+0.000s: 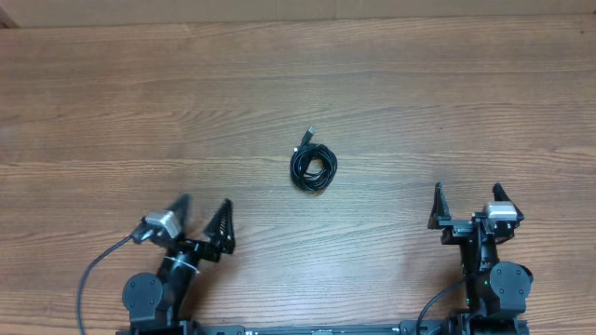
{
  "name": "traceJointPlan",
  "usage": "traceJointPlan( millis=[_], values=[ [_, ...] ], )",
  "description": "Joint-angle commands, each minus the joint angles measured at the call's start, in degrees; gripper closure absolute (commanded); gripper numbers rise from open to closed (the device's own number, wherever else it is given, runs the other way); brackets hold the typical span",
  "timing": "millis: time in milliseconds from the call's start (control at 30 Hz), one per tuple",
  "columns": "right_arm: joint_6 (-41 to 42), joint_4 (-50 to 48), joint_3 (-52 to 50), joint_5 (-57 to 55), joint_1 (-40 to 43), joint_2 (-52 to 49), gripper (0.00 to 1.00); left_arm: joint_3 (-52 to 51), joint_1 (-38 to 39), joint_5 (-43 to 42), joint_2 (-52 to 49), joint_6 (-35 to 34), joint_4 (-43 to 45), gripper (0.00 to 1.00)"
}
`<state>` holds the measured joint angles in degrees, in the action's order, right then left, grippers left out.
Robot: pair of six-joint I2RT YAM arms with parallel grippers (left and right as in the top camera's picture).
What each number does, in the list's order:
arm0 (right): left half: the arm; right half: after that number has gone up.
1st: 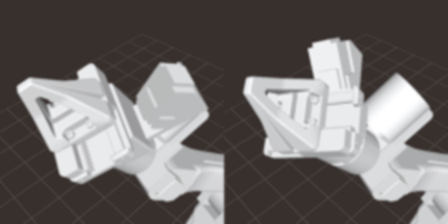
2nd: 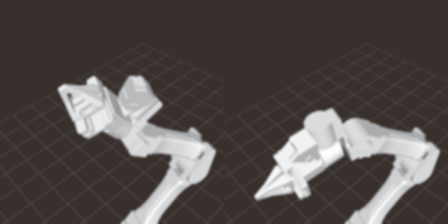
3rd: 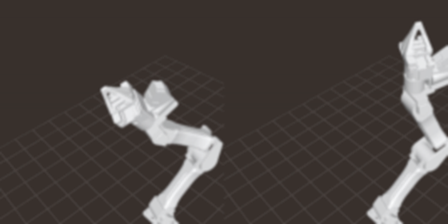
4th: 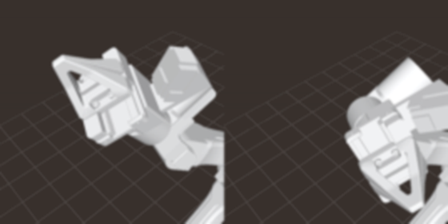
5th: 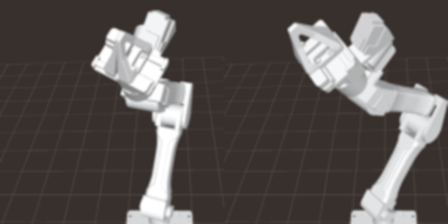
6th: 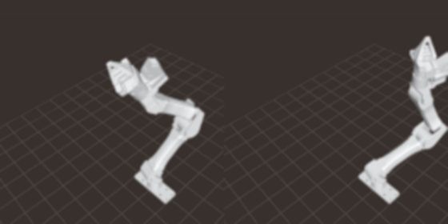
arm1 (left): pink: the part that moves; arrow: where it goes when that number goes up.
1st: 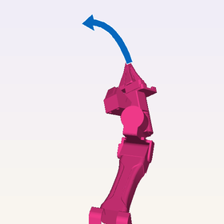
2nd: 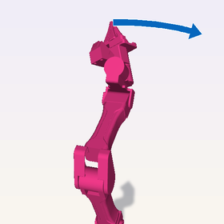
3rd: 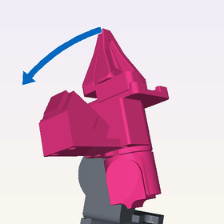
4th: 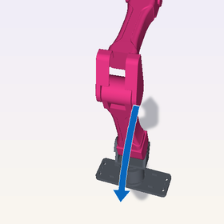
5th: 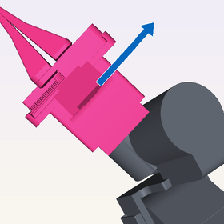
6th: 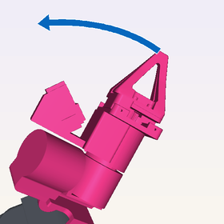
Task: Untangle cables
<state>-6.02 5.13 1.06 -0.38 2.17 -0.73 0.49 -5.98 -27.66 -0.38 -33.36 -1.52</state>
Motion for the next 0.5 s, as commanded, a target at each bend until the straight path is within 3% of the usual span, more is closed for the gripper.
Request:
traceJointPlan(
  millis=[0, 67, 167, 233, 333, 467],
  values=[
    [-0.07, -0.35, -0.59, -0.11, 0.04, 0.55, 0.00, -0.17, 0.15, -14.73, 0.11, -33.46, 0.92, 0.00],
    [-0.07, -0.35, -0.59, -0.11, 0.04, 0.55, 0.00, -0.17, 0.00, -15.63, 0.11, -36.26, 8.11, 0.01],
    [-0.07, -0.35, -0.59, -0.11, 0.04, 0.55, 0.00, 0.04, 0.00, -16.63, 0.11, -35.76, 29.90, 0.00],
    [-0.07, -0.35, -0.59, -0.11, 0.04, 0.55, 0.00, 1.20, -0.02, -14.80, 0.11, -35.43, 37.62, 0.00],
    [-0.07, -0.35, -0.59, -0.11, 0.04, 0.55, 0.00, 5.95, -0.02, -12.20, 0.07, -34.69, 34.77, 0.00],
    [-0.07, -0.35, -0.59, -0.11, 0.04, 0.55, 0.00, 15.82, -0.02, -12.26, -0.42, -23.74, 22.43, 0.00]
  ],
)
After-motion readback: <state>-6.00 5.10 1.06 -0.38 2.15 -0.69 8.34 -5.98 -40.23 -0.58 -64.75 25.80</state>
